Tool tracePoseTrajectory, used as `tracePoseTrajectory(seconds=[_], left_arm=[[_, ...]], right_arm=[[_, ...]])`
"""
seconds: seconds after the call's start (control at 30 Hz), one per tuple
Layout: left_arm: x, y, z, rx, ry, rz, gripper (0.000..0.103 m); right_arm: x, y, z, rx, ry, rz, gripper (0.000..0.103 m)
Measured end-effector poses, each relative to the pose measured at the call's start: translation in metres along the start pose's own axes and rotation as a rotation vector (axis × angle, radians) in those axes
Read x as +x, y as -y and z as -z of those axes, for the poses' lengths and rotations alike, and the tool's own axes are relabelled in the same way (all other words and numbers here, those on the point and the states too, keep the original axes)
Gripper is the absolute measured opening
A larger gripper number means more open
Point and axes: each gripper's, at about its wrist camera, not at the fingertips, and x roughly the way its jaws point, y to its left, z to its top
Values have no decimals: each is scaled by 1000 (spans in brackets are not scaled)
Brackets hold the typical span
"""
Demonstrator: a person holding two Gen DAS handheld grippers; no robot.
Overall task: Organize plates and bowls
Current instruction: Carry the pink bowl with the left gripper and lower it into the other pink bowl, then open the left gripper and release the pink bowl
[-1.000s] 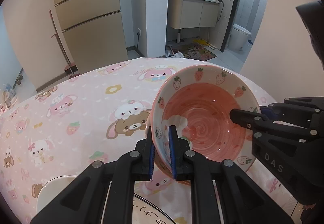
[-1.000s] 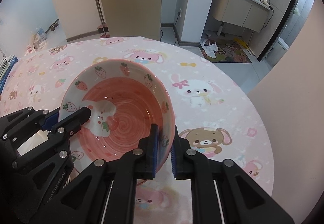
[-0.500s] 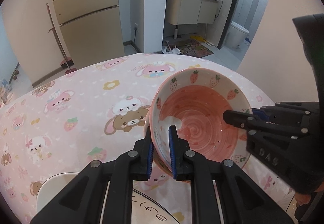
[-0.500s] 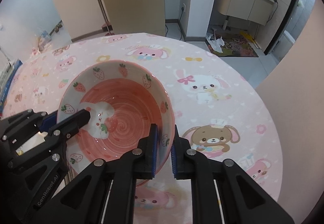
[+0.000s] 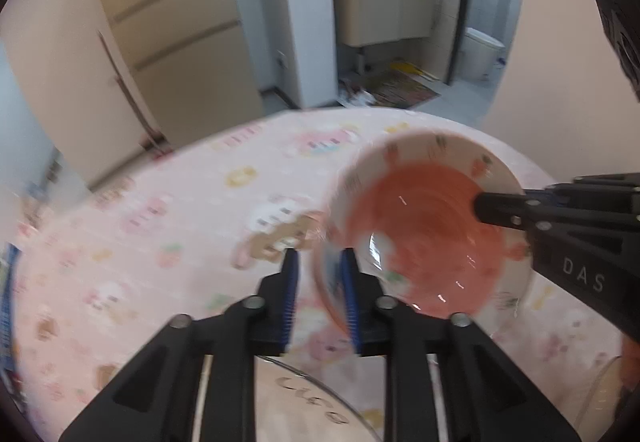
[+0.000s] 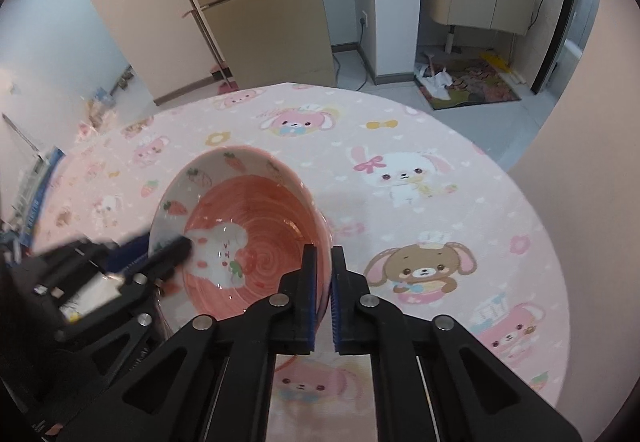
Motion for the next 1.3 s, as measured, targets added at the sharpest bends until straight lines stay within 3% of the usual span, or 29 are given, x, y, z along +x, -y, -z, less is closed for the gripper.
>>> tracePoseTrajectory(seconds=[0.33, 0.43, 0.67, 0.93, 1.23, 1.27, 1.3], left_arm=[[11, -28, 3, -121, -58, 149, 36], [11, -30, 3, -127, -54, 145, 36], [3, -30, 4, -139, -44, 161, 36], [-37, -18, 1, -117, 17, 200, 36], [-116, 3, 5, -60, 137, 223, 37], [-123, 4, 5, -54, 145, 225, 46], [-132, 7, 6, -49, 159, 226, 63]], right_arm=[[7, 2, -2, 13, -28, -28, 4], [9, 5, -3, 25, -29, -32, 9], [-4, 16, -4, 48, -2, -35, 9], [-41, 15, 6, 24, 48, -8, 9], [-109, 11, 32, -13, 128, -6, 9], [-117, 10, 35, -20, 136, 0, 9], [-128, 8, 40, -29, 146, 5, 9]])
